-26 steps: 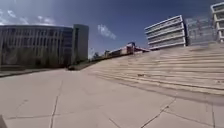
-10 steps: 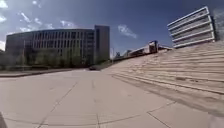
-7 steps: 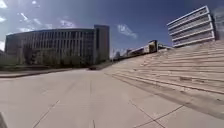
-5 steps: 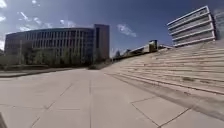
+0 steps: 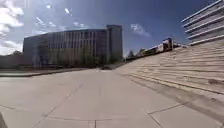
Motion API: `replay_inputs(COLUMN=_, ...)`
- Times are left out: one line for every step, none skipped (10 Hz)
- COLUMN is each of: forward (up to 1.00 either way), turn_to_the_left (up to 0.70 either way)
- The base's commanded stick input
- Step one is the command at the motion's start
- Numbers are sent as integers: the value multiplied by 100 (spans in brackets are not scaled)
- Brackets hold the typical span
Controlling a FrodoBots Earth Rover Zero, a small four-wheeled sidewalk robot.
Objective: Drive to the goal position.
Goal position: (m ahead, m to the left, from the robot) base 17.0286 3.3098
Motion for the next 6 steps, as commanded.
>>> replay_inputs(forward=70, turn_to_the_left=31)
replay_inputs(forward=70, turn_to_the_left=31)
replay_inputs(forward=70, turn_to_the_left=5)
replay_inputs(forward=70, turn_to_the_left=-1)
replay_inputs(forward=70, turn_to_the_left=-1)
replay_inputs(forward=70, turn_to_the_left=-1)
